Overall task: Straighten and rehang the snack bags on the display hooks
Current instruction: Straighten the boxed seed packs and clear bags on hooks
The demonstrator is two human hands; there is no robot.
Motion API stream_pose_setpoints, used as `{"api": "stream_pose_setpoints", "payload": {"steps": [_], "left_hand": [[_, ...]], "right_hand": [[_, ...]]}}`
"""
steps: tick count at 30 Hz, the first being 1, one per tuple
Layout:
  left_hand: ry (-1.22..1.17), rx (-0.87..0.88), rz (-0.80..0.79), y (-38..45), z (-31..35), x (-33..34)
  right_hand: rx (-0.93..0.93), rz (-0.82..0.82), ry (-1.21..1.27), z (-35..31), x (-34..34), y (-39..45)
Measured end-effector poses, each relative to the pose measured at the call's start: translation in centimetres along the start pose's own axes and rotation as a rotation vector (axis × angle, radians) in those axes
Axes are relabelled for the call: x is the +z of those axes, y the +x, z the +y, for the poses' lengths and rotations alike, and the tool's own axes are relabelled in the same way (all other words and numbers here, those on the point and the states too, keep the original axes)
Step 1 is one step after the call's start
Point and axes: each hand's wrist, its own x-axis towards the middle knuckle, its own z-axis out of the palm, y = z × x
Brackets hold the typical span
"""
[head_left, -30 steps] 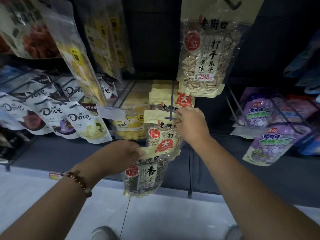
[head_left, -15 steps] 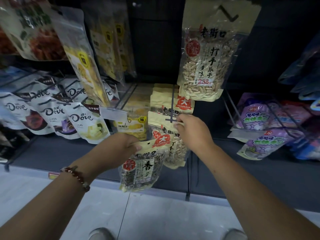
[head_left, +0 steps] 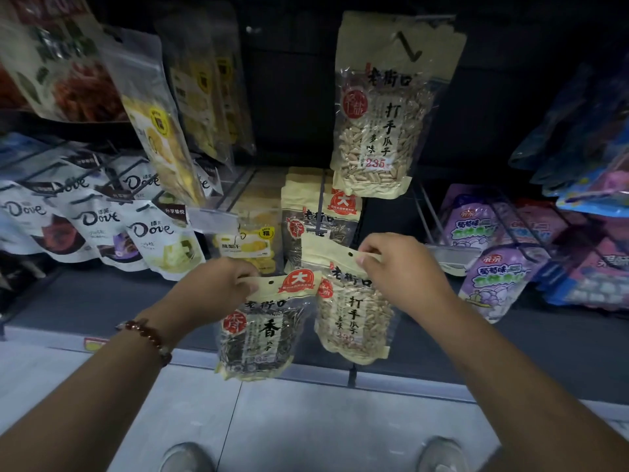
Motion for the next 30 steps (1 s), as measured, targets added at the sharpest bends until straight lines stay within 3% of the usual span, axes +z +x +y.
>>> {"api": "stream_pose_setpoints", "payload": {"steps": [14,22,30], "left_hand": [[-0.023,-0.006,0.155,1.5,1.3,0.7],[-0.003,0.028,0.180,3.8,2.7,1.7],[-0.131,0.043,0.193,6.6,3.7,2.5]], "right_hand": [[0.011,0.152,0.012,1.9,-6.5,-3.9],[-0.001,0.065,-0.011,2.5,-5.8,-3.9],[0.005,-0.002,0.049,2.9,-4.4,-2.9]]}}
